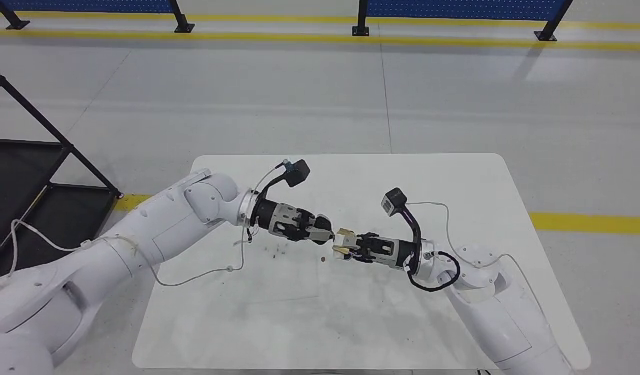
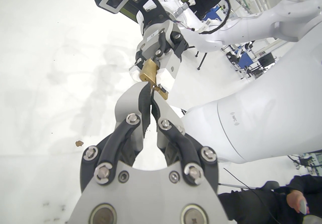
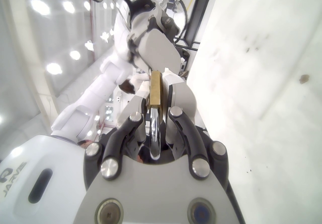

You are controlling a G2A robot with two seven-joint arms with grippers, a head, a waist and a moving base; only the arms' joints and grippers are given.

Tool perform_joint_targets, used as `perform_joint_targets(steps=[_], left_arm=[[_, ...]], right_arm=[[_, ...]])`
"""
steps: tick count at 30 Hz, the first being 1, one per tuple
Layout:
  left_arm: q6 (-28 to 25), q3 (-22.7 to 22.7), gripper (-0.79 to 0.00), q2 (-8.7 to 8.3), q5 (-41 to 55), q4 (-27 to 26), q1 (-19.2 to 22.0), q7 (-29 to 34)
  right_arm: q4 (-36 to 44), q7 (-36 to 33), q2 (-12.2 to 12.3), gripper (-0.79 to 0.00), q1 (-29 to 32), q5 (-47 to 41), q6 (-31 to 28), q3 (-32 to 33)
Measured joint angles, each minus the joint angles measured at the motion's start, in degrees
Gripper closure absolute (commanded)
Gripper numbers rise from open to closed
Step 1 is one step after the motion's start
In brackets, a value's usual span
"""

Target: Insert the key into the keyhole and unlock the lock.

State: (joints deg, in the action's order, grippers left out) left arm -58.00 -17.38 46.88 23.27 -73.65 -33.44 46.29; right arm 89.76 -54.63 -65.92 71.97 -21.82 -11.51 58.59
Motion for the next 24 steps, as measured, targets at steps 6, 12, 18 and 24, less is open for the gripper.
perform_joint_targets(steps=[6,12,18,24], left_arm=[[0.0,-2.18,0.0,0.03,-2.18,-0.39,-1.18,0.0],[0.0,-4.73,0.0,0.23,-4.18,-0.63,-2.91,0.0],[0.0,-7.28,0.0,0.26,-5.99,-1.63,-4.64,0.0],[0.0,-9.61,0.0,0.24,-7.77,-2.33,-6.24,0.0]], right_arm=[[0.0,0.0,0.0,0.0,0.0,0.0,0.0,0.0],[0.0,0.0,0.0,0.0,0.0,0.0,0.0,0.0],[0.0,0.0,0.0,0.0,0.0,0.0,0.0,0.0],[0.0,0.0,0.0,0.0,0.0,0.0,0.0,0.0]])
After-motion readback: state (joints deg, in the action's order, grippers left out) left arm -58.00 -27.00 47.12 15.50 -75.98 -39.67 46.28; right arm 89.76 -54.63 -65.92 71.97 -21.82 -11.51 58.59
